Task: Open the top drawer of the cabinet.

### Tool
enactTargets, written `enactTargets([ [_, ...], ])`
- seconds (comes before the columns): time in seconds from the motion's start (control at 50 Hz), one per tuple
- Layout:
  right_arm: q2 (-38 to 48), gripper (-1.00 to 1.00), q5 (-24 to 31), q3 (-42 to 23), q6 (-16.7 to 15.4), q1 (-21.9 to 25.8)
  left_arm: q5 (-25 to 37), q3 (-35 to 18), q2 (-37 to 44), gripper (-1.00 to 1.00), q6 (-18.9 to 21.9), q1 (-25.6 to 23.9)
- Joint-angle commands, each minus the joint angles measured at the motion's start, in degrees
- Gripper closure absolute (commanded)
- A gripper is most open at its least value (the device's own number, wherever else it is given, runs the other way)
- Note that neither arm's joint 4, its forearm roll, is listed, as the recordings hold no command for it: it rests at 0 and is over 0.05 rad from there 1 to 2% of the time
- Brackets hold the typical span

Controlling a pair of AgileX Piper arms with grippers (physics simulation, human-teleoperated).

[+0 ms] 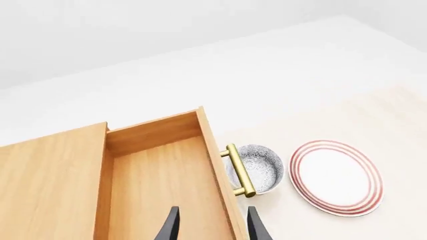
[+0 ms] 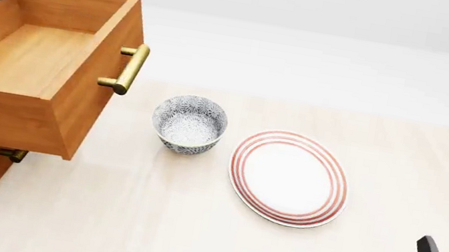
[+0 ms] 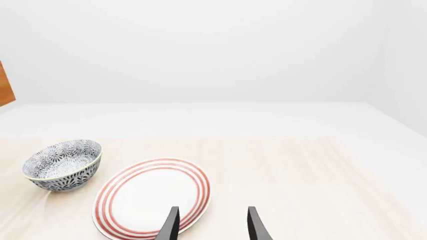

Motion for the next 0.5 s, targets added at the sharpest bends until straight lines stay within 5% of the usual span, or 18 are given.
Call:
enactTargets([
  [0.02,0.0,-1.0,0.0,0.0,0.0,0.0,-1.0,0.0,-2.1,-1.0,0.4,1.0],
  [0.5,0.0,-1.0,0.0,0.0,0.0,0.0,-1.4,-0.3,-6.9,-1.0,1.9,2.3],
])
